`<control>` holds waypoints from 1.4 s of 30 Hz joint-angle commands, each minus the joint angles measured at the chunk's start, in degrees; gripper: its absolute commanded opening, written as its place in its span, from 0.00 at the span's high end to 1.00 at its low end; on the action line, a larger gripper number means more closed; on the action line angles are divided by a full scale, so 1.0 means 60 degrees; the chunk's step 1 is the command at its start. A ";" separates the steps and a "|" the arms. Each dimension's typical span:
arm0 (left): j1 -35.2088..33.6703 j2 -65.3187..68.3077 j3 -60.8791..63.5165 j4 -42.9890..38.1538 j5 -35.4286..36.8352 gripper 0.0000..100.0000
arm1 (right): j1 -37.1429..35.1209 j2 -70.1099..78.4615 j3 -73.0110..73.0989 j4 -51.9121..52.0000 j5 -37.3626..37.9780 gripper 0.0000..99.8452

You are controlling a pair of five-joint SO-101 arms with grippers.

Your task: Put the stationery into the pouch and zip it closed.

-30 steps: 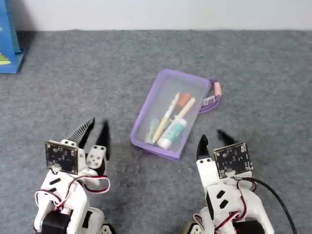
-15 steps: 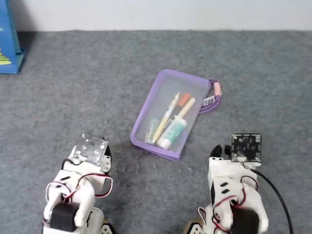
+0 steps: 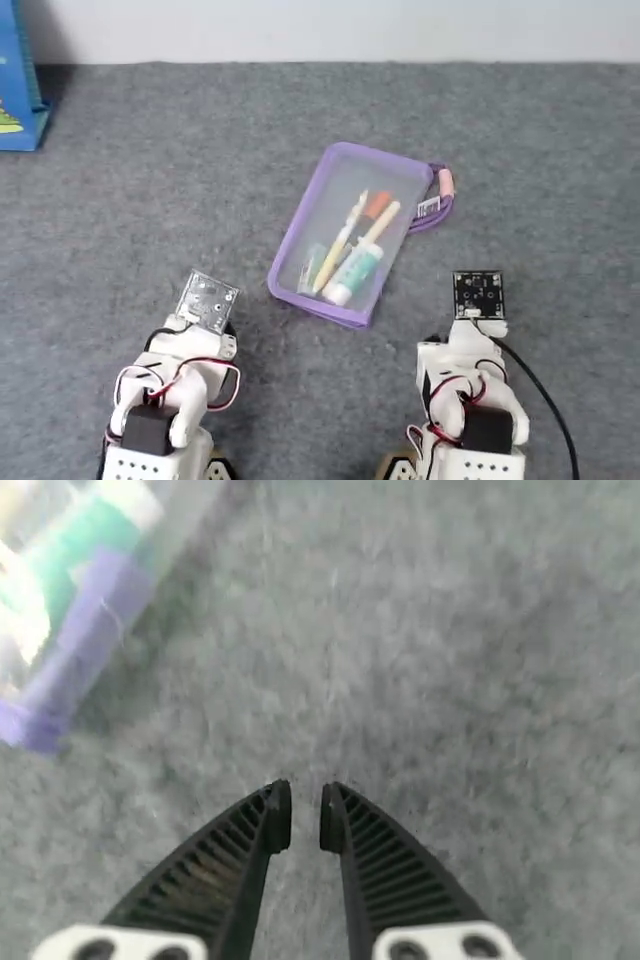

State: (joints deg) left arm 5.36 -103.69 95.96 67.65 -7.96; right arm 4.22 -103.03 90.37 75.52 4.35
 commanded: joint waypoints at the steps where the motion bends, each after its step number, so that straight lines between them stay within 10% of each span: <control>1: -0.0073 -0.0117 0.0095 0.0103 -0.0059 0.98 | 0.0081 -0.0168 0.0190 -0.0022 -0.0117 0.95; 18: -0.2549 -0.0117 0.0081 0.0806 -0.0103 0.98 | 0.0110 -0.0154 0.1011 -0.0066 -0.0059 0.95; 42: -0.2593 -0.0117 0.0081 0.0806 -0.0103 0.98 | 0.0081 -0.0154 0.1011 -0.0066 -0.0059 0.95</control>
State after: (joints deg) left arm -9.93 -103.69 97.10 72.22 -7.96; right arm 4.31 -102.95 95.30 75.52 4.26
